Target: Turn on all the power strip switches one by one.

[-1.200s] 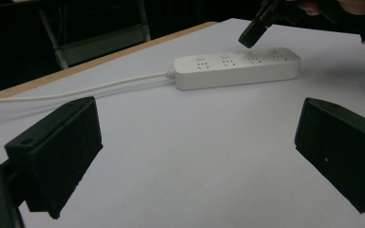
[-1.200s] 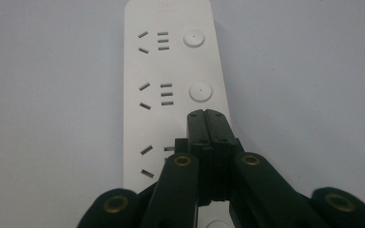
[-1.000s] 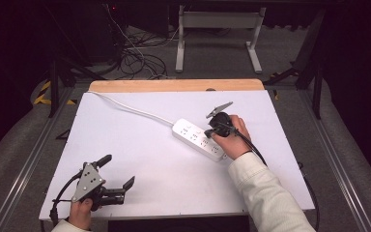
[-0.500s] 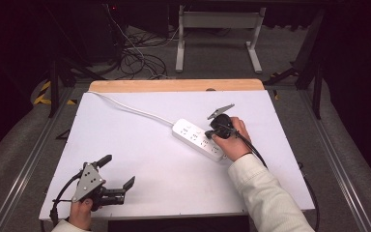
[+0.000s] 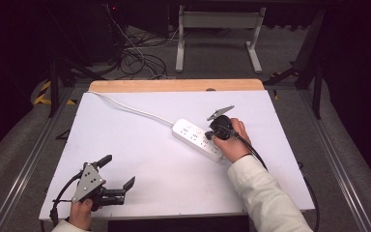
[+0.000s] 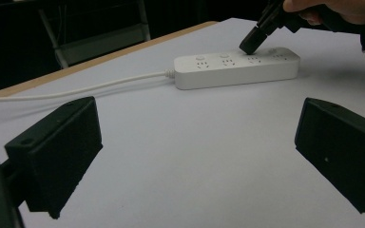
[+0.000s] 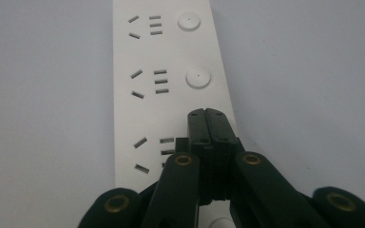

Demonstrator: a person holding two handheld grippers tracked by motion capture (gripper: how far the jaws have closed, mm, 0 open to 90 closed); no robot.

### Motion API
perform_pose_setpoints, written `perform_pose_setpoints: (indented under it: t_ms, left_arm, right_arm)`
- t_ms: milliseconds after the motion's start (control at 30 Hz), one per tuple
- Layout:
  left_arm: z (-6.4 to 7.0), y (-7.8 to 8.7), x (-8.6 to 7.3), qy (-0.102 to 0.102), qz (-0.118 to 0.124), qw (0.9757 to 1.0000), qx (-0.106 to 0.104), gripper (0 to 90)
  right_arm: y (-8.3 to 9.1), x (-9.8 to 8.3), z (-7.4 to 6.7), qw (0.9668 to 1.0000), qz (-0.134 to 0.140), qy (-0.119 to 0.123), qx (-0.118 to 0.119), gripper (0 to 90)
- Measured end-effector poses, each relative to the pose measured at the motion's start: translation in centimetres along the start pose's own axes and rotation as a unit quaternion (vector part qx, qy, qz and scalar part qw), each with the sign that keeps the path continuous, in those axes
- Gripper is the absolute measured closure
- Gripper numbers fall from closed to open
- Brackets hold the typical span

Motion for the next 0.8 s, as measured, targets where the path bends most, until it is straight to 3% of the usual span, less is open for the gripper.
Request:
perform_pose_setpoints:
  t_ms: [200, 600, 800]
  left_arm:
    - [0.05, -0.01, 0.0, -0.001, 0.0, 1.0, -0.001, 2.1]
    - [0.13, 0.02, 0.0, 0.003, 0.001, 1.0, -0.003, 2.1]
    - [0.11, 0.01, 0.01, 0.003, 0.002, 1.0, -0.003, 2.1]
  right_arm:
    - [-0.04, 0.01, -0.06, 1.0, -0.002, -0.003, -0.001, 90.0]
    - [-0.15, -0.1, 0.23, 0.9993, 0.0, -0.035, 0.01, 90.0]
    - [-0.2, -0.01, 0.21, 0.9994, -0.008, -0.034, 0.004, 90.0]
Point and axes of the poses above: each handheld gripper's, and its own axes: y roughly backward along the jaws, x roughly out of its top, z roughly to its right, the point moved 7 cm from there along -y, roughly forward along the jaws, and after that the axes turned 11 degrees about y, right-handed, at the moved point
